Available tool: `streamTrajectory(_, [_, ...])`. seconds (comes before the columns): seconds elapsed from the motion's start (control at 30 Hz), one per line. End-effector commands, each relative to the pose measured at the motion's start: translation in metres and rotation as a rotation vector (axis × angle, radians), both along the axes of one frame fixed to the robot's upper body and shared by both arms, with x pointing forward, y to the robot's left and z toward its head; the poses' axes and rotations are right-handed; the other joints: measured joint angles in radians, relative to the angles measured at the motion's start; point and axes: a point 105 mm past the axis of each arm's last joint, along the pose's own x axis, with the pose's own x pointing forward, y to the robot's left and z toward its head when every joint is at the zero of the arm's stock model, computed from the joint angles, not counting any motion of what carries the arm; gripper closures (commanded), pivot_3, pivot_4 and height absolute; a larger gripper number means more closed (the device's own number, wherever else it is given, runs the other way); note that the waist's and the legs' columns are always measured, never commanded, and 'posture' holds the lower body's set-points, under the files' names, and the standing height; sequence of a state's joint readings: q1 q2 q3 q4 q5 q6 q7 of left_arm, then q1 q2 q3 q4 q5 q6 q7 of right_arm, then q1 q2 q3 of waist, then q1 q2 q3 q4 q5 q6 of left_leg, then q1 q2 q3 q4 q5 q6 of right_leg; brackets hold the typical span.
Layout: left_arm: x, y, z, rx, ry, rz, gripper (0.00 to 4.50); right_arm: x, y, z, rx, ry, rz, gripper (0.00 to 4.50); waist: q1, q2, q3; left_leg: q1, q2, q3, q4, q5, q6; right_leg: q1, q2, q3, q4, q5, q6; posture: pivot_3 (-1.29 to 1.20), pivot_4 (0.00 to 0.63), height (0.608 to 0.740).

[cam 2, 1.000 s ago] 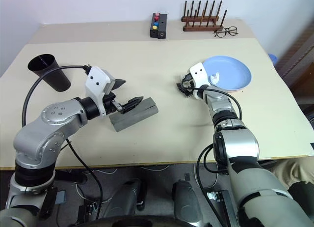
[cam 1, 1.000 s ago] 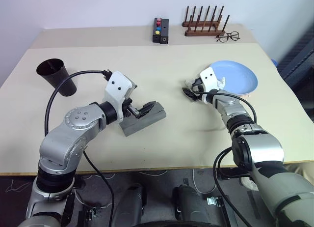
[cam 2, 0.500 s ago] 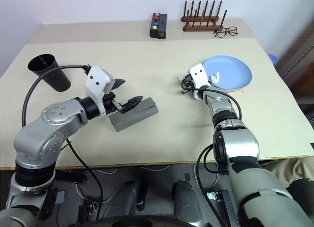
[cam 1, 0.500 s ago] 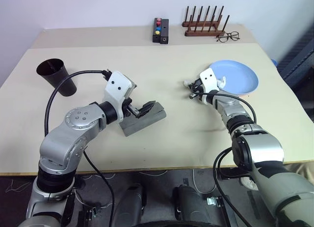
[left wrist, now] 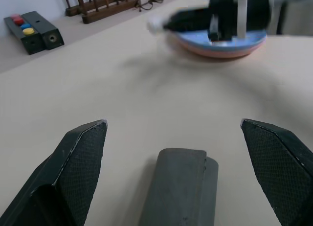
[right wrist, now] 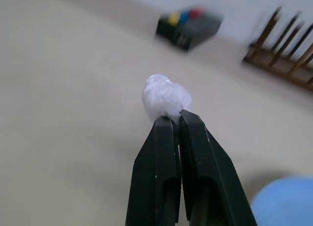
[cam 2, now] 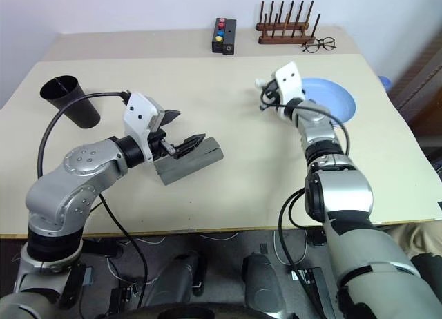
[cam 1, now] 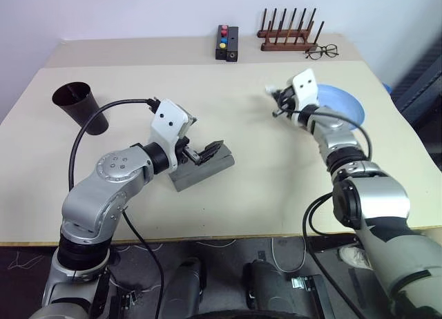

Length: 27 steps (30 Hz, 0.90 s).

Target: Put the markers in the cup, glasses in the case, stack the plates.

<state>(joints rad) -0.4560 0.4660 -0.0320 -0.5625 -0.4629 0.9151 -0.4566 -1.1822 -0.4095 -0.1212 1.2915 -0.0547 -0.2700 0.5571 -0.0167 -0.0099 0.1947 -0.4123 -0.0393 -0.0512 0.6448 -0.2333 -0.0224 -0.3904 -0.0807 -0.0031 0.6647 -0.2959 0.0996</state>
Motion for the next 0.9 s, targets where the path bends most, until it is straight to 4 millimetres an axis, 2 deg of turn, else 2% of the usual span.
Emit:
streamTrajectory(0.03, [-0.010, -0.013, 0.009, -0.036, -0.035, -0.103, 0.00, -0.001, -0.015, 0.039, -0.017, -0.104, -0.012, 4.44, 0.000, 0.000, 0.000, 0.000, 0.000, 0.000, 0.000, 0.000, 0.000, 0.000, 0.000, 0.000, 0.000, 0.000, 0.000, 0.00, 0.150, 0.740])
streamTrajectory(0.17, [-0.015, -0.020, 0.009, -0.060, -0.024, -0.191, 0.00, -0.006, -0.046, 0.038, -0.093, -0.078, -0.078, 4.44, 0.000, 0.000, 0.000, 0.000, 0.000, 0.000, 0.000, 0.000, 0.000, 0.000, 0.000, 0.000, 0.000, 0.000, 0.000, 0.00, 0.150, 0.740])
streamTrajectory(0.4, [-0.015, -0.022, 0.007, -0.023, -0.029, -0.284, 0.00, -0.017, -0.097, 0.013, -0.192, 0.029, -0.201, 4.44, -0.003, 0.000, 0.000, 0.000, 0.000, 0.000, 0.000, -0.001, 0.002, 0.000, 0.000, 0.001, 0.000, 0.000, 0.000, 0.00, 0.150, 0.740])
streamTrajectory(0.67, [-0.007, -0.027, 0.006, -0.003, -0.055, -0.305, 0.00, -0.026, -0.121, -0.009, -0.195, 0.105, -0.265, 4.44, -0.003, 0.000, 0.000, 0.000, 0.000, 0.002, 0.000, -0.001, 0.002, 0.000, 0.000, 0.001, -0.001, 0.000, 0.000, 0.00, 0.150, 0.740])
streamTrajectory(0.77, [-0.006, -0.028, 0.006, -0.003, -0.060, -0.308, 0.00, -0.028, -0.124, -0.013, -0.188, 0.130, -0.260, 3.63, -0.002, 0.000, 0.000, 0.000, 0.000, 0.002, 0.000, -0.001, 0.003, 0.000, 0.000, 0.001, -0.001, 0.000, 0.000, 0.00, 0.150, 0.740])
streamTrajectory(0.9, [-0.005, -0.028, 0.005, -0.004, -0.061, -0.308, 0.00, -0.028, -0.124, -0.013, -0.187, 0.134, -0.256, 1.66, -0.002, 0.000, 0.000, 0.000, 0.000, 0.002, 0.000, -0.002, 0.003, 0.000, 0.000, 0.001, -0.001, 0.000, 0.000, 0.00, 0.150, 0.740])
